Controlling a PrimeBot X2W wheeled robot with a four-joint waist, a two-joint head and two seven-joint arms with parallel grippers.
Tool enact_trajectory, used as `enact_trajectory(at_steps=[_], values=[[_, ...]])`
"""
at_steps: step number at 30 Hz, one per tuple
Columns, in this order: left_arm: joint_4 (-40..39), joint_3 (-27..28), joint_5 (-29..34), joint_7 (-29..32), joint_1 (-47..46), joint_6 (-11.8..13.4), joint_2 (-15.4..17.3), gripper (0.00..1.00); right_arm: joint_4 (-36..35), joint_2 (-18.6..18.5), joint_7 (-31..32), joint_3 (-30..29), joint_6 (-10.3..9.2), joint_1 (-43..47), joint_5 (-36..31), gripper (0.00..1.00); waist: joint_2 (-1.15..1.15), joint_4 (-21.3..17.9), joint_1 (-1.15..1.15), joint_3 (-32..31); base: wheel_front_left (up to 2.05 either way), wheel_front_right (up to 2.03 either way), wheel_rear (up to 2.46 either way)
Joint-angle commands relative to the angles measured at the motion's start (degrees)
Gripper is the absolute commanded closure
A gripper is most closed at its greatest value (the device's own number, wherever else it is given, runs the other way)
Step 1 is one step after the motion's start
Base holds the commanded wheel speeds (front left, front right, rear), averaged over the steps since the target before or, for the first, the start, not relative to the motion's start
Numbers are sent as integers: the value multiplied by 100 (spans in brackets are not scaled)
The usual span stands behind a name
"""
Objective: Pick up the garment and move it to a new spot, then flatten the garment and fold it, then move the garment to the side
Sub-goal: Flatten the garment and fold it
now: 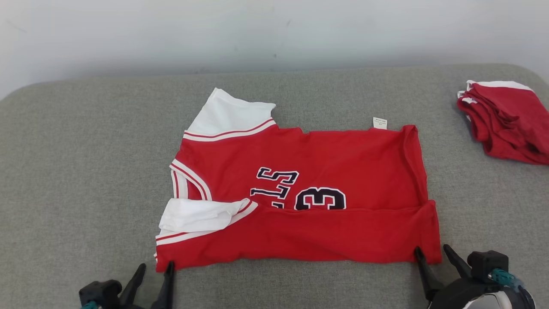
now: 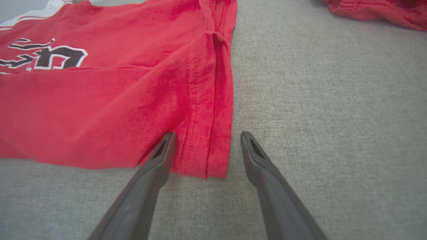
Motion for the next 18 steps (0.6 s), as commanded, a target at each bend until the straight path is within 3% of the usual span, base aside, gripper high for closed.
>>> enact_trajectory(at_steps=[1,4,5,6,7,13,18], values=[[64,17,8,1,-100,-25,-28,0,68,10,18,23,-2,-72,-42,0,0,0,0,53,0,0,0],[355,-64,35,2,-283,-89,-88,0,350,65,56,98,-2,-256,-120,0,0,-11,0,115,0,0,0],[577,-110,16,4,-389,-132,-133,19,554,117,48,169,-2,-357,-91,38,0,-6,0,138,0,0,0],[675,-123,15,8,-445,-143,-150,67,641,146,10,201,-2,-394,-72,65,0,3,0,140,0,0,0],[715,-104,13,8,-510,-166,-171,100,706,183,-37,249,-2,-430,-32,100,0,11,0,139,0,0,0],[592,179,0,2,-466,-237,-230,100,817,132,-486,347,-2,-398,178,100,0,60,0,-125,0,0,0],[221,351,78,1,69,-240,-247,100,512,-43,-540,417,-2,45,384,100,0,93,0,-433,0,0,0]])
